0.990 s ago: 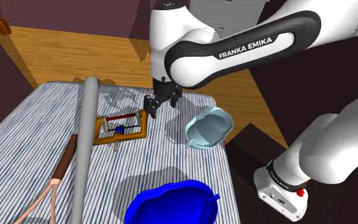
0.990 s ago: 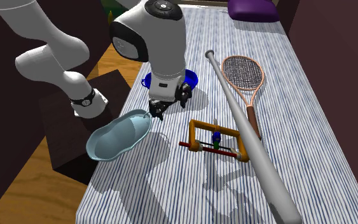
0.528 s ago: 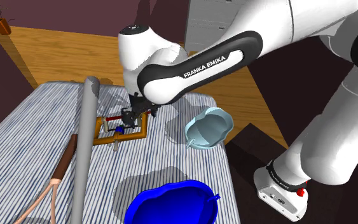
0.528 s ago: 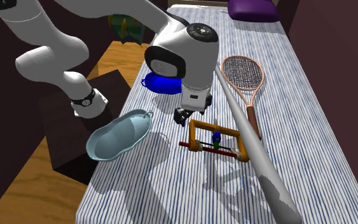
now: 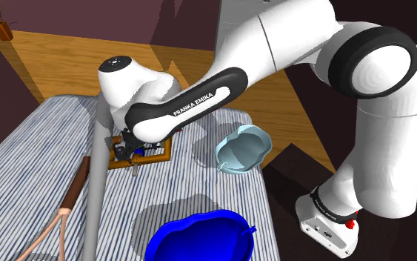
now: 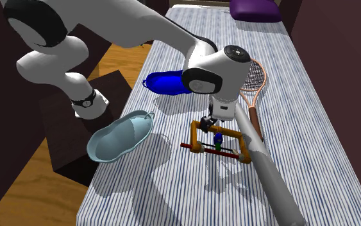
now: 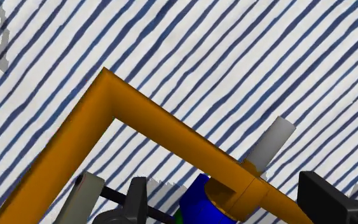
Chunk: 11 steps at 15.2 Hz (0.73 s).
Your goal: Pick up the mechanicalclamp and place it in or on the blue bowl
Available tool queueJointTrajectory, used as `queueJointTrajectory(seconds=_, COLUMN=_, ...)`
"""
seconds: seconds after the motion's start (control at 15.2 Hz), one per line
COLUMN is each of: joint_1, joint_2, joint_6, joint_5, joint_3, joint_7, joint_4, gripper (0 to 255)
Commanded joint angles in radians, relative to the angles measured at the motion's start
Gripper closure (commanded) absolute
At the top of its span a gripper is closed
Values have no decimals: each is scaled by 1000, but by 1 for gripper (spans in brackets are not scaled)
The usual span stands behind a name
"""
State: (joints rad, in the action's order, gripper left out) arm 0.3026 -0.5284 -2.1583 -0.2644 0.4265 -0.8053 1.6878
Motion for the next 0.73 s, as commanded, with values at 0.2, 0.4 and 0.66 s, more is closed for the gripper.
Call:
queueJointTrajectory(seconds=0.2, joint_1=42, joint_2=-101, joint_6=-11, joint_5=-37, joint_3=-22, joint_7=-25, joint_4=-84, gripper=0)
queueJointTrajectory(seconds=0.4, joint_1=46, joint_2=-124, joint_6=-39, joint_5=-47, joint_3=-29, joint_7=-30, joint_4=-77, gripper=0)
queueJointTrajectory(seconds=0.66, joint_1=48, joint_2=-136, joint_6=-53, joint_5=-52, joint_3=-33, joint_7=-33, joint_4=-75, gripper=0)
